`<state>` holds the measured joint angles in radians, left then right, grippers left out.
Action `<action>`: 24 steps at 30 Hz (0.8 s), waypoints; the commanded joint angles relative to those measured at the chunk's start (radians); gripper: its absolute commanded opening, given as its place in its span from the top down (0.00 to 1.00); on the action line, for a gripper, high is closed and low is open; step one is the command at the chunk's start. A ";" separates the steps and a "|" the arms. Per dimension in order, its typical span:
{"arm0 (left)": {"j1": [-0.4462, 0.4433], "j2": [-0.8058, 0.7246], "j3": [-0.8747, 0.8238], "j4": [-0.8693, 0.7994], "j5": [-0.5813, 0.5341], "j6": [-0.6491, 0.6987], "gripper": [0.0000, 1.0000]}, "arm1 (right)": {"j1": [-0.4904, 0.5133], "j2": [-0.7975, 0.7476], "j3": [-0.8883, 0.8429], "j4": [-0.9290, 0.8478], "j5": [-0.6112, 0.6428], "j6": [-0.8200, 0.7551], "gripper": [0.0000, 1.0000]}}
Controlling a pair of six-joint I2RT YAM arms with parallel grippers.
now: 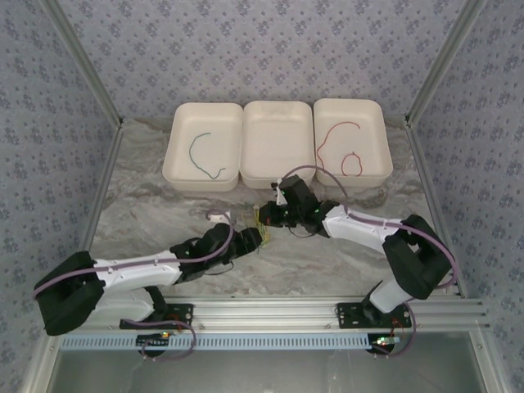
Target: Untangle the cables
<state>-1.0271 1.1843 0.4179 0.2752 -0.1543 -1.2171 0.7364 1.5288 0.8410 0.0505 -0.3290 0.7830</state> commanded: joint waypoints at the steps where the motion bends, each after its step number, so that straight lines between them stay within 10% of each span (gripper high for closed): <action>1: -0.026 -0.031 -0.028 0.104 -0.077 -0.100 0.40 | -0.028 -0.045 -0.040 0.069 -0.044 0.052 1.00; 7: -0.077 -0.267 -0.081 -0.025 -0.236 -0.164 0.40 | -0.112 -0.071 -0.117 0.210 -0.137 0.154 1.00; 16: -0.047 -0.266 -0.072 0.007 -0.139 -0.287 0.78 | -0.159 -0.074 -0.187 0.504 -0.214 0.416 1.00; 24: 0.005 -0.168 -0.040 0.121 -0.074 -0.317 0.70 | -0.129 -0.123 -0.180 0.461 -0.178 0.428 1.00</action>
<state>-1.0393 1.0031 0.3286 0.3164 -0.2649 -1.5070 0.5922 1.4475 0.6624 0.5026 -0.5125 1.1904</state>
